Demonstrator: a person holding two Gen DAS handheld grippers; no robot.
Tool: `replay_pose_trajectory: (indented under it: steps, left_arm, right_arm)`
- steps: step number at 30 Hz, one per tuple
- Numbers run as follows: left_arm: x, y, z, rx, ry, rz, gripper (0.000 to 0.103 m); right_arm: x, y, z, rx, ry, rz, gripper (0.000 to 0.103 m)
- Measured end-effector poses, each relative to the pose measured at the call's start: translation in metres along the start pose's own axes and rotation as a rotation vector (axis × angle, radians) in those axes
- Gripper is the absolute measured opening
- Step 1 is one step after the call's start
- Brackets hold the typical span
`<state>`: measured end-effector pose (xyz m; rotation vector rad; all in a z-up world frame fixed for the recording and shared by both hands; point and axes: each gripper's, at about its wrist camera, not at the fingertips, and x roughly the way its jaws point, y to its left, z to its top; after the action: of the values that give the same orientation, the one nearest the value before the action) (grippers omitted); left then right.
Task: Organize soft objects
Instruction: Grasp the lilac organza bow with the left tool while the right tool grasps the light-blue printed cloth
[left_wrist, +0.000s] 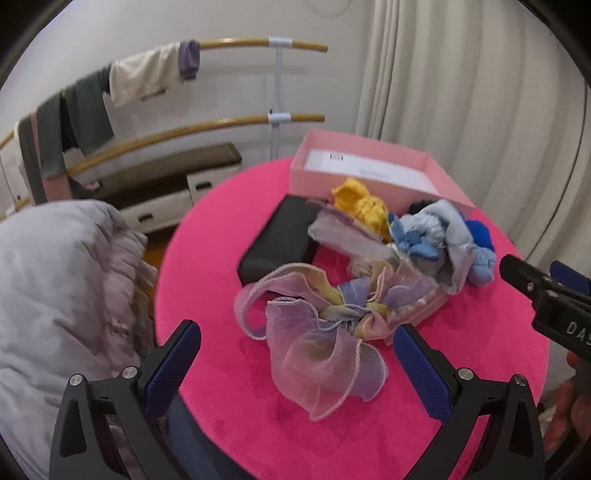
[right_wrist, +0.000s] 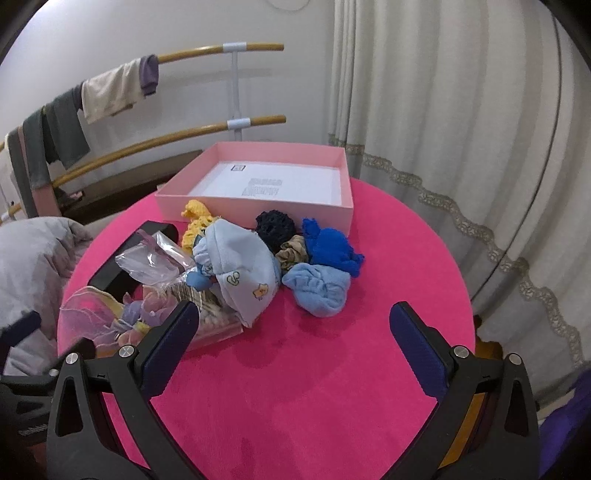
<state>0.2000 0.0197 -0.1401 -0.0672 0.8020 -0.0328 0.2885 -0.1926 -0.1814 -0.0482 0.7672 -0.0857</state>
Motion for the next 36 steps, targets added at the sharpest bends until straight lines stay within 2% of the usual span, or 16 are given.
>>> replay_pose_trajectory:
  steps: [6, 9, 15, 18, 20, 22, 24, 27, 32, 34, 36]
  left_arm:
    - [0.039, -0.001, 0.009, 0.029, 0.056, -0.033, 0.103]
    - [0.056, -0.002, 0.009, -0.002, 0.072, -0.033, 0.103]
    - [0.083, -0.003, 0.011, -0.123, 0.103, -0.005, 0.103]
    - [0.089, -0.008, 0.008, -0.141, 0.106, 0.005, 0.101]
    - [0.095, -0.013, 0.008, -0.153, 0.113, 0.01, 0.094]
    - [0.102, -0.019, 0.009, -0.153, 0.121, 0.019, 0.092]
    - [0.105, -0.022, 0.013, -0.14, 0.123, 0.027, 0.09]
    - [0.111, -0.028, 0.018, -0.112, 0.131, 0.034, 0.082]
    - [0.113, -0.036, 0.021, -0.08, 0.136, -0.01, 0.049]
    - [0.111, -0.035, 0.021, -0.077, 0.14, -0.023, 0.042]
    - [0.108, -0.036, 0.019, -0.078, 0.14, -0.023, 0.04]
  right_arm:
    - [0.01, 0.005, 0.004, 0.006, 0.034, -0.015, 0.103]
    - [0.018, 0.004, 0.007, 0.002, 0.044, 0.013, 0.1]
    - [0.04, 0.013, 0.019, -0.074, 0.056, 0.105, 0.094]
    - [0.057, 0.014, 0.024, -0.097, 0.078, 0.177, 0.085]
    - [0.068, 0.013, 0.024, -0.102, 0.1, 0.223, 0.074]
    - [0.078, 0.009, 0.024, -0.093, 0.118, 0.276, 0.067]
    - [0.086, 0.008, 0.025, -0.084, 0.121, 0.334, 0.067]
    - [0.096, 0.006, 0.023, -0.082, 0.129, 0.373, 0.058]
    - [0.097, -0.004, 0.022, -0.06, 0.125, 0.428, 0.042]
    - [0.093, -0.012, 0.022, -0.042, 0.119, 0.439, 0.041]
    - [0.088, -0.018, 0.022, -0.031, 0.112, 0.44, 0.041]
